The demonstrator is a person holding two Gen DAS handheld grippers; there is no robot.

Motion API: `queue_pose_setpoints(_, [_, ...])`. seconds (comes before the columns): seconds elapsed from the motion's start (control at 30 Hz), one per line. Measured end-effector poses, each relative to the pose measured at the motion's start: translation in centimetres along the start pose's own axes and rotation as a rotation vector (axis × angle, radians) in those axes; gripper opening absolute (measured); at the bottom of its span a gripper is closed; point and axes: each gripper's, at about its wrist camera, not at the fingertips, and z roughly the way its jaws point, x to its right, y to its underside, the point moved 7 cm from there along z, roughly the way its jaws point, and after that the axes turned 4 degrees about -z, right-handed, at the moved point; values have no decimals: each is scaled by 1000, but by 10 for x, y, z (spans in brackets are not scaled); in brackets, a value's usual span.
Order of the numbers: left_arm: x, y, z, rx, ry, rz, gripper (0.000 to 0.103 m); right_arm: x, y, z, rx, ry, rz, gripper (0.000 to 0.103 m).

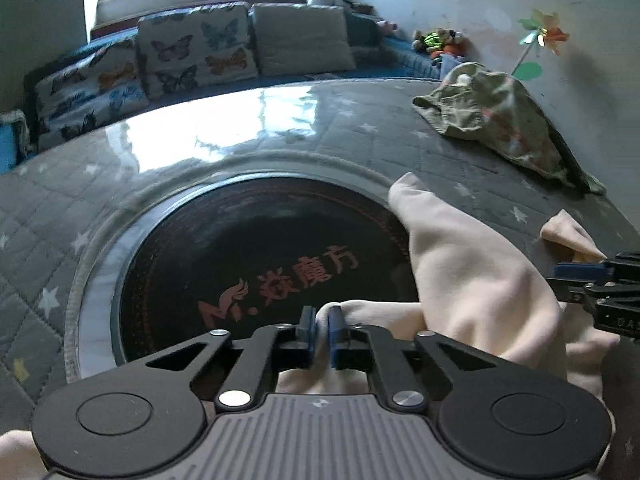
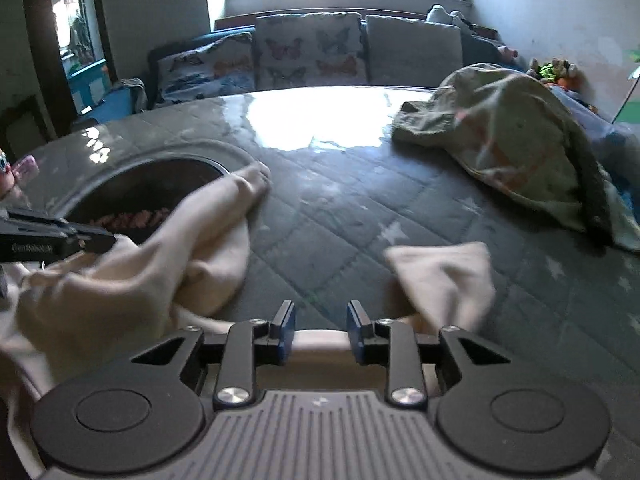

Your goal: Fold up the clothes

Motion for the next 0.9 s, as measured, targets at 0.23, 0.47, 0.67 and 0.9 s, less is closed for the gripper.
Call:
queue_pose_setpoints(0.23, [-6,-6,-19,78,-49,0,4,17,23,-21,-48,60,-43,29])
queue_pose_setpoints(0.47, [-25,-12,-46,169,-147,-47,4,32,35,-35,-85,86,-22,34])
queue_pose_setpoints(0.67, [-53,-14,-69,241,-269,-105,4,32,31,-29,-82,89,-30,34])
queue_pose_setpoints(0.9, [-70,1,-75,150,-264,-87,5,33,27,-29,-82,94,-24,37])
